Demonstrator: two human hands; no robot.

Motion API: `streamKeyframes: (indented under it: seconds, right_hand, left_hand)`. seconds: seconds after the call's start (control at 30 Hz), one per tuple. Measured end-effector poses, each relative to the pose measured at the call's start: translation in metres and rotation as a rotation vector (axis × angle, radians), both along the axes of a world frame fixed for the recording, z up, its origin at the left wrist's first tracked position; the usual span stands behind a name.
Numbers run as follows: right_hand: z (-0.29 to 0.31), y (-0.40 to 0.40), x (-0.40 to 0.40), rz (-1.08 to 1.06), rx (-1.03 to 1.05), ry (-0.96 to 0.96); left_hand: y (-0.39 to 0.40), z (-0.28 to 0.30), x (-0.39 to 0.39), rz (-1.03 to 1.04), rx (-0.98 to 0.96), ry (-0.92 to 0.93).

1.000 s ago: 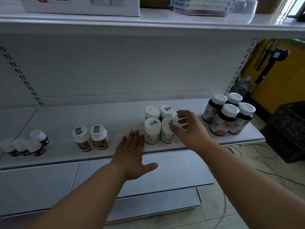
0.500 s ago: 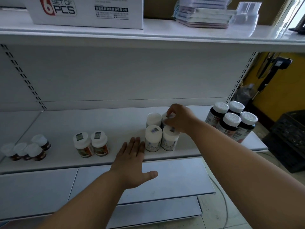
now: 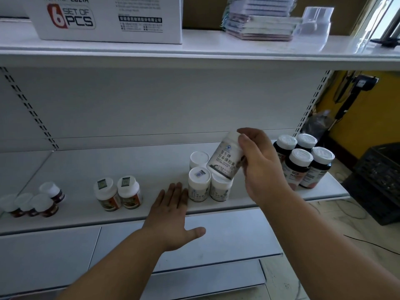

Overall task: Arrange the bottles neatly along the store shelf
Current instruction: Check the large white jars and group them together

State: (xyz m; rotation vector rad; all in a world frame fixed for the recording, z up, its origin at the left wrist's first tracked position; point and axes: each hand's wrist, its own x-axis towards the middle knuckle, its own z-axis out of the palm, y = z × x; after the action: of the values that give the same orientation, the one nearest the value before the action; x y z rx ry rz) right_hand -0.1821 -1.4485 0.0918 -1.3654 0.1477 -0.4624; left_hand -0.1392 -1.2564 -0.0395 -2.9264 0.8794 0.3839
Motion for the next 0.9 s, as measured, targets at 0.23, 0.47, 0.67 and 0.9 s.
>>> streamKeyframes:
  seconds: [0.23, 0.47, 0.67, 0.9]
  right_hand:
    - [-0.003, 0.003, -0.031, 0.358, 0.803, 0.206]
    - [-0.016, 0.002, -0.048, 0.557, 0.839, 0.291]
    - [-0.012, -0.004, -0.054, 0.611, 0.735, 0.328]
    - [-0.017, 0.004, -0.062, 0.689, 0.719, 0.239]
  left_hand:
    - [0.000, -0.001, 0.000, 0.007, 0.000, -0.005]
    - [-0.001, -0.001, -0.002, 0.011, -0.031, -0.008]
    - [0.000, -0.002, -0.001, 0.008, -0.034, -0.012]
    - [0.000, -0.004, 0.000, 0.007, -0.044, -0.019]
